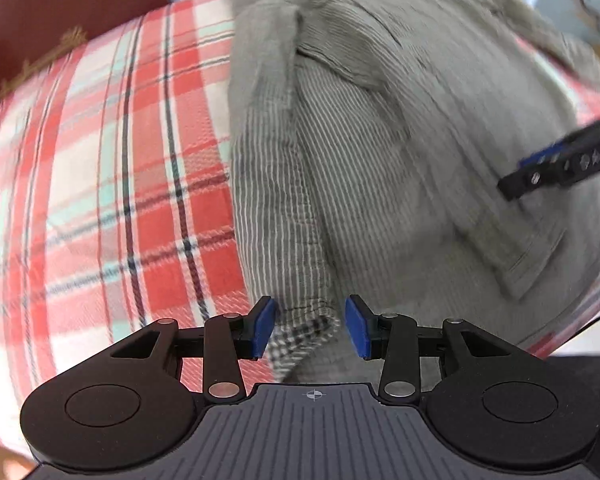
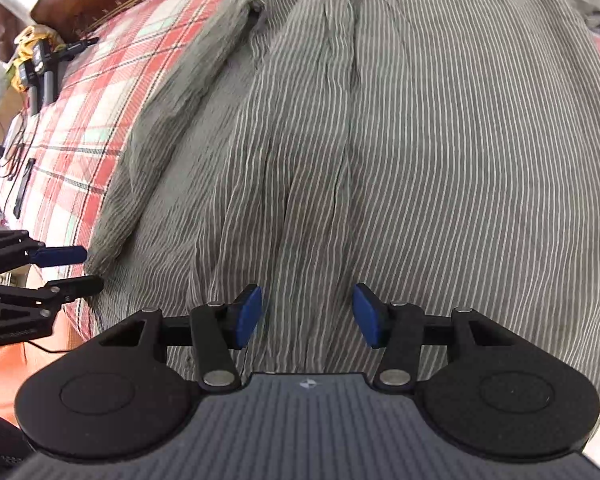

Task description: Fold clothes

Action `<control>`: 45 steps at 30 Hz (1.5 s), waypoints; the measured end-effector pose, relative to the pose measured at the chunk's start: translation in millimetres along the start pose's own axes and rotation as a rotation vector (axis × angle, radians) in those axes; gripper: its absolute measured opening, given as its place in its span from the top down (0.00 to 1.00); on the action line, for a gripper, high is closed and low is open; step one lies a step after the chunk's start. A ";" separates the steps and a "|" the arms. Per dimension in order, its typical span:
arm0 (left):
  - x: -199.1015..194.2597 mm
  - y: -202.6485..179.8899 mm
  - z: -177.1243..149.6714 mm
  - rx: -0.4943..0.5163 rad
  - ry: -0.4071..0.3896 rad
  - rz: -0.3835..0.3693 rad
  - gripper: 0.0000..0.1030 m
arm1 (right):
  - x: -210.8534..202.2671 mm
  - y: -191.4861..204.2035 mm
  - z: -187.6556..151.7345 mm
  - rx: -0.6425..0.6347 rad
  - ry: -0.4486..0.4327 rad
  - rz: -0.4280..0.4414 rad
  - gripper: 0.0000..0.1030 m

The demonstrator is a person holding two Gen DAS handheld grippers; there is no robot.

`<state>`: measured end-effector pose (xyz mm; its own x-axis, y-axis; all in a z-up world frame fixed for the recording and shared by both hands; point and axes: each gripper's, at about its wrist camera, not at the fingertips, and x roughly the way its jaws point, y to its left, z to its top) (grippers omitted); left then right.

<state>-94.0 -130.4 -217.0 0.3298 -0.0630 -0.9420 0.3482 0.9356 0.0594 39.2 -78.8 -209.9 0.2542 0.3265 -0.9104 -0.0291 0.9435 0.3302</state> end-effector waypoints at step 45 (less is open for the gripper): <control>25.1 53.6 3.1 -0.478 0.051 -0.339 0.49 | -52.0 17.5 31.9 0.000 -0.152 0.074 0.66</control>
<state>-64.4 -82.9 -236.4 0.2219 -0.3803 -0.8978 -0.0113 0.9197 -0.3924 56.3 -81.1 -148.8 0.3944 0.3830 -0.8353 -0.0536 0.9170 0.3952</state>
